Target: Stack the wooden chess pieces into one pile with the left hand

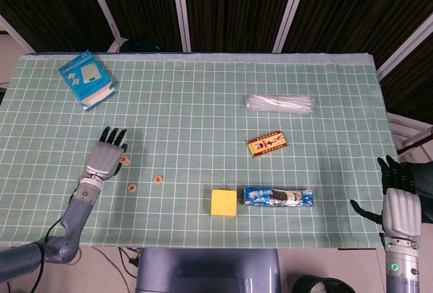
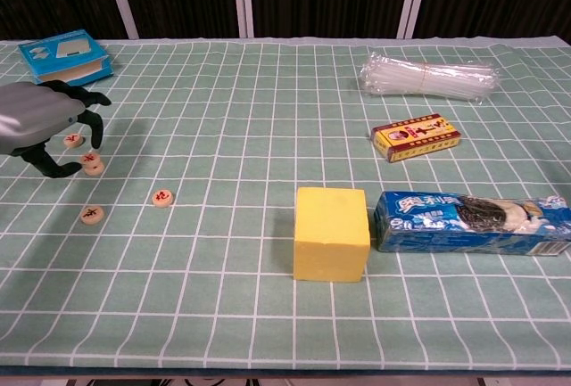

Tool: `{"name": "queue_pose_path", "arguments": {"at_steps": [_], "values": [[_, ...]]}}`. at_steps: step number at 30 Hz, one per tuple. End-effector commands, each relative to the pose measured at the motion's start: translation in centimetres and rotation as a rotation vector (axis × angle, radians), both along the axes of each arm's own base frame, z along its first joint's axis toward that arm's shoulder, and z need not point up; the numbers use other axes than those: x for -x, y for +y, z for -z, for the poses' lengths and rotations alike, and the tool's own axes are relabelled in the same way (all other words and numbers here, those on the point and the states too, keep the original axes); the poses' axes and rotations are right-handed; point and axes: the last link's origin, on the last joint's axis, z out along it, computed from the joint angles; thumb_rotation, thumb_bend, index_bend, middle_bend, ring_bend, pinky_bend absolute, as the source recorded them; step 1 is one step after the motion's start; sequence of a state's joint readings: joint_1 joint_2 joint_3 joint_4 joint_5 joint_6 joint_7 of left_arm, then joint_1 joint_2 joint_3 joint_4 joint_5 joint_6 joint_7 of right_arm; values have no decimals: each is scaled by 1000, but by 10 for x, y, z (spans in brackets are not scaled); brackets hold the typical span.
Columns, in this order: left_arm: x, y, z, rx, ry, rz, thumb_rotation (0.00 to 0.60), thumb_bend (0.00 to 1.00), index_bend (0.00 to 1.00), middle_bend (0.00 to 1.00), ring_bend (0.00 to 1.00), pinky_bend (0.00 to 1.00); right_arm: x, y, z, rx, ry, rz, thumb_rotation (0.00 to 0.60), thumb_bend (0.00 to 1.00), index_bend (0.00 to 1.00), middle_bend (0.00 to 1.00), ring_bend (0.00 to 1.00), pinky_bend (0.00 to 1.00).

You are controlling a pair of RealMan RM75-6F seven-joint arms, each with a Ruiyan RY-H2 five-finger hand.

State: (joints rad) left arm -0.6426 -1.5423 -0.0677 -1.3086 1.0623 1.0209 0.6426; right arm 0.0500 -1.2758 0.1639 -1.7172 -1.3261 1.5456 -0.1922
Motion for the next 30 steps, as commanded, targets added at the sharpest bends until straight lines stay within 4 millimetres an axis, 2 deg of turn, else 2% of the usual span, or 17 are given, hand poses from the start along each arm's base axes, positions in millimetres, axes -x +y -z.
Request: {"name": "queue_pose_path", "arguments": {"at_steps": [1,30], "values": [[1,-1,0,1,7,-2,600,337,423,42,0,31,0,0,0,1,0,0,600,232,12,12,1,0],[0,-4,2,10,14,12,600,337,440,42,0,31,0,-1,0,11,-2,1,600,232,13,12,1,0]]}}
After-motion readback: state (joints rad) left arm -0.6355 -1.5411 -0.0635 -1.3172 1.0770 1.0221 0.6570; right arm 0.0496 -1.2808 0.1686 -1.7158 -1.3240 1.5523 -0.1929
